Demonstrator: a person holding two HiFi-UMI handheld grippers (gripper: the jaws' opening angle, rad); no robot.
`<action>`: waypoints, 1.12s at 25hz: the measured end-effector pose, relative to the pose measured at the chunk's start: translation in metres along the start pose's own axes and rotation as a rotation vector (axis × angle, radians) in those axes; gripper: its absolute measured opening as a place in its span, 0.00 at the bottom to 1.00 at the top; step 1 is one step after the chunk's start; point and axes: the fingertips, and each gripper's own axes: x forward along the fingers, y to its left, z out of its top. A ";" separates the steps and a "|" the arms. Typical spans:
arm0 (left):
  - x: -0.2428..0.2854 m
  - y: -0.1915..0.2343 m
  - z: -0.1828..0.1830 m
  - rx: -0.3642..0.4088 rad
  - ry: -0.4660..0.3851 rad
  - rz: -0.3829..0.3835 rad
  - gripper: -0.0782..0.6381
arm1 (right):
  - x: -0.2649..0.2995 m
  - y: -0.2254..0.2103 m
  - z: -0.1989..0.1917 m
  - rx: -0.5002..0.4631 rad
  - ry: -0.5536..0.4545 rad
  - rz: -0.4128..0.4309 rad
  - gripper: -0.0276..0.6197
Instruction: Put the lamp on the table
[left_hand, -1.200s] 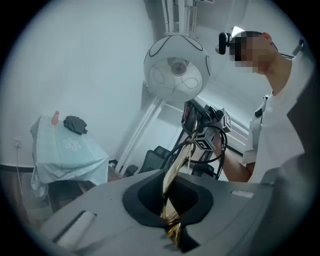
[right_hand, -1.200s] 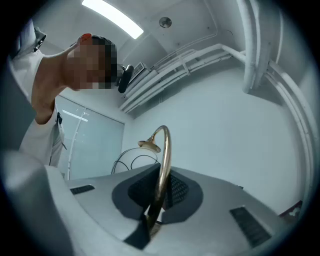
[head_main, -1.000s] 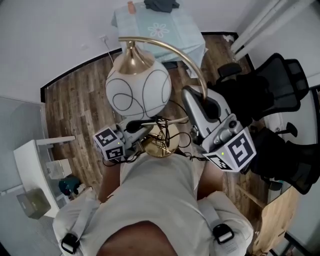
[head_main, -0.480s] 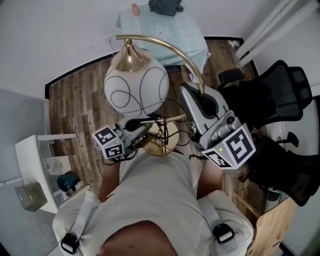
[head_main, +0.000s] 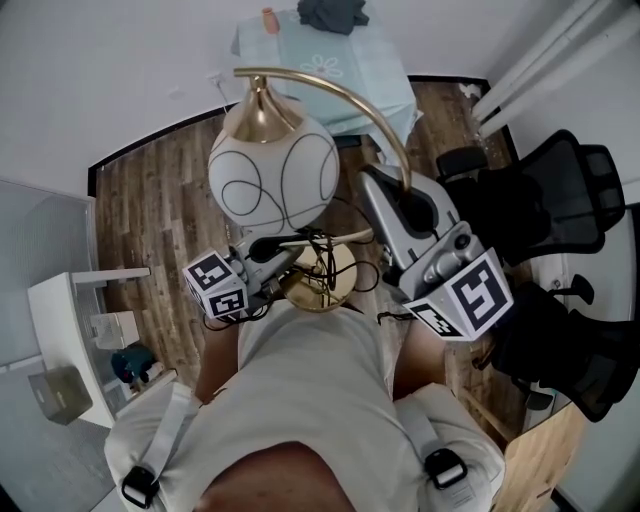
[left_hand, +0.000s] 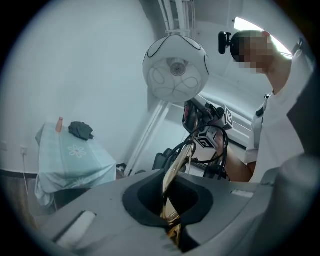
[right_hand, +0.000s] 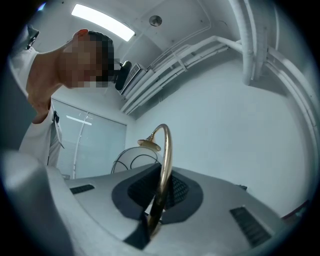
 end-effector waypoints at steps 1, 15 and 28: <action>0.001 0.005 0.002 0.002 0.001 -0.001 0.11 | 0.004 -0.003 -0.001 -0.001 0.003 -0.003 0.05; 0.020 0.101 0.044 -0.006 0.016 -0.048 0.11 | 0.087 -0.070 -0.020 -0.011 0.047 -0.048 0.05; 0.022 0.152 0.071 0.022 0.034 -0.095 0.11 | 0.132 -0.096 -0.024 -0.055 0.049 -0.107 0.05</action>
